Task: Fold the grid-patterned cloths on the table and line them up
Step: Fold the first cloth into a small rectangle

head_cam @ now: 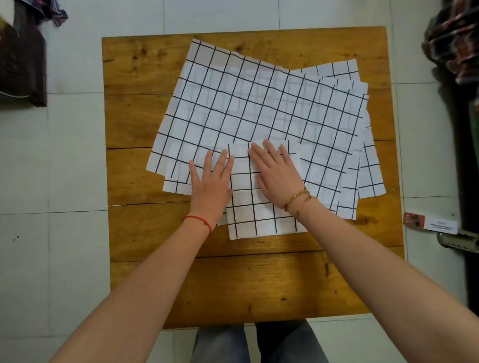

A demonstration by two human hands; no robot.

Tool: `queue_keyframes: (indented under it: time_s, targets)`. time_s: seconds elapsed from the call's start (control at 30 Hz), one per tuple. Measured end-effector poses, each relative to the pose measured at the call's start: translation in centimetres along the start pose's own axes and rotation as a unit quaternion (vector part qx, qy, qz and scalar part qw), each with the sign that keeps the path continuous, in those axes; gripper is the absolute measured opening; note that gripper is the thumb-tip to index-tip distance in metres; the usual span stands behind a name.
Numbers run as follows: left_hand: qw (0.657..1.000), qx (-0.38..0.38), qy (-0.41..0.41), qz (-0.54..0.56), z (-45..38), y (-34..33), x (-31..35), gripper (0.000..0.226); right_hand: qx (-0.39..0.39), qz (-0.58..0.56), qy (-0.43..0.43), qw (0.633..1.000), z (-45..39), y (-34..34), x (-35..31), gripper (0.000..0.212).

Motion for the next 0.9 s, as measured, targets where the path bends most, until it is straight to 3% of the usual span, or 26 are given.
queue_keyframes:
  time_s: [0.47,0.77,0.9]
  targets:
    - [0.997,-0.025,-0.062,0.026,6.7,-3.9,0.6,0.069,-0.067,-0.046,-0.014,0.997,0.0,-0.4,-0.2,0.06]
    - [0.995,-0.055,-0.047,0.068,12.1,-6.5,2.1,0.066,-0.07,-0.042,-0.013,0.997,0.0,-0.7,-0.3,0.06]
    - [0.994,-0.023,-0.054,0.094,13.0,-6.6,2.7,0.055,-0.056,-0.06,-0.009,0.997,-0.1,-0.5,-0.3,0.059]
Point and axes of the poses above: each hand's wrist, its own z-axis away from the middle knuckle, its own y-axis out of the back of the hand, x = y × z, the point moved 3 cm from there along -z, towards the middle knuckle, and after that the axes turned 8 degrees about -x, right-handed, at the moved point
